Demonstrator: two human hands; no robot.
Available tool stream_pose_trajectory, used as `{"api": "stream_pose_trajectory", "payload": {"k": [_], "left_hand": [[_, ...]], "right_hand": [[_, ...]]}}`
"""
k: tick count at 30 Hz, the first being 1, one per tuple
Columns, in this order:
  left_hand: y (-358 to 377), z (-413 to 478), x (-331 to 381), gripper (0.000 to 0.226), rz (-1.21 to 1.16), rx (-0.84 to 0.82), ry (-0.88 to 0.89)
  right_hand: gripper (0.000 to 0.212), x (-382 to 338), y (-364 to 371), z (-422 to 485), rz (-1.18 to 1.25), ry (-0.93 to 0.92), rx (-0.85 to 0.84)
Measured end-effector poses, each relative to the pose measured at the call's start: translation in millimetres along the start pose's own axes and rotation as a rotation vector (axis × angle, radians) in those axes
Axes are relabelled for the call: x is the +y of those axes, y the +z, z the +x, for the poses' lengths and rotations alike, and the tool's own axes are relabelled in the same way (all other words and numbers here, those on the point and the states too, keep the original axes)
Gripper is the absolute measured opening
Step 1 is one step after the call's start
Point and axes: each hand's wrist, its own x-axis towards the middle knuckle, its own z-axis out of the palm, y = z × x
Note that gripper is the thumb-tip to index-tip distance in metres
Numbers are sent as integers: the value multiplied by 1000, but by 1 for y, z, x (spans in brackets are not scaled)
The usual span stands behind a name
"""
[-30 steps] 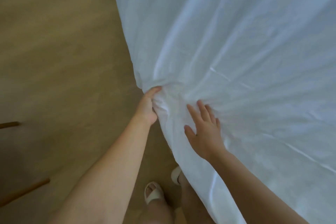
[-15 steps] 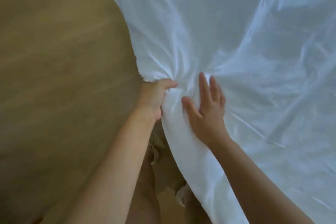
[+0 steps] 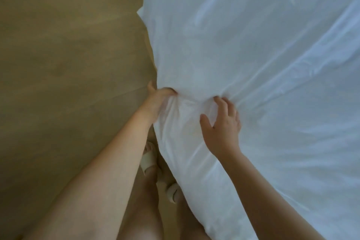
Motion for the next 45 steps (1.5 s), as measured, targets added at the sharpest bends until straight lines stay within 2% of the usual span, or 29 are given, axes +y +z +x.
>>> {"api": "stream_pose_trajectory", "payload": {"k": [1, 2, 5, 8, 10, 12, 14, 15, 16, 17, 18, 19, 20, 22, 23, 24, 26, 27, 28, 30, 32, 34, 35, 38, 39, 42, 43, 44, 45], "left_hand": [[2, 2, 12, 108, -72, -68, -14], [6, 0, 26, 104, -102, -122, -12], [21, -4, 64, 51, -109, -197, 59], [41, -22, 104, 34, -84, -216, 111], [59, -51, 120, 26, -39, -177, 226], [62, -90, 118, 23, -34, -128, 431], [38, -117, 111, 27, 71, 31, 548], [20, -112, 108, 25, 115, 195, 519], [3, -97, 102, 20, 133, 392, 455], [-11, -79, 97, 19, 155, 557, 354], [-16, -57, 93, 20, 201, 643, 280], [-14, -37, 89, 19, 277, 656, 249], [-7, -16, 85, 16, 397, 610, 242], [6, 13, 78, 19, 439, 521, 214], [7, 21, 82, 27, 342, 451, 179], [4, 22, 89, 33, 147, 360, 152], [-13, 22, 97, 27, -315, 177, 151], [-20, 22, 102, 31, -476, 116, 160], [-21, 18, 112, 39, -513, 62, 168], [-16, 13, 140, 39, -344, 36, 179], [-1, 3, 174, 23, -71, -23, 187], [22, -13, 211, 12, 102, -100, 216], [37, -23, 227, 16, 170, -112, 245], [75, -66, 245, 25, 311, -137, 378], [79, -80, 245, 27, 315, -97, 436], [38, -123, 232, 27, 211, -20, 561], [9, -131, 225, 35, 166, 22, 552], [-17, -127, 220, 42, 190, 159, 514], [-38, -110, 212, 43, 269, 348, 460]], "right_hand": [[61, -2, -6, 6, 60, -13, 22], [63, -5, -13, 14, 105, -31, 40], [72, -18, -35, 42, 159, -86, 43], [75, -40, -55, 66, 173, -149, -30], [71, -57, -71, 80, 186, -217, -26], [67, -69, -87, 87, 237, -340, 116], [65, -75, -89, 90, 240, -469, 302], [65, -78, -82, 92, 199, -501, 322], [68, -78, -70, 97, 115, -503, 216], [70, -76, -52, 101, -34, -482, 32], [71, -71, -31, 104, -220, -459, -150], [70, -63, -12, 108, -358, -455, -252], [69, -56, 3, 114, -405, -478, -265], [67, -48, 14, 123, -325, -520, -188], [67, -45, 14, 124, -264, -530, -148], [67, -43, 12, 124, -216, -542, -135], [65, -40, 5, 123, -154, -557, -142], [64, -41, 2, 122, -130, -551, -147], [63, -44, -3, 121, -93, -528, -148], [66, -52, -14, 122, 30, -476, -102], [73, -64, -29, 122, 220, -391, -54], [73, -77, -45, 123, 373, -343, -50], [74, -85, -53, 123, 409, -352, -49], [78, -111, -77, 117, 449, -360, -50], [78, -119, -86, 113, 465, -356, -28], [74, -140, -95, 90, 389, -435, 187], [73, -144, -90, 83, 315, -481, 247], [74, -148, -80, 81, 213, -521, 244], [74, -150, -66, 82, 61, -530, 125]]}}
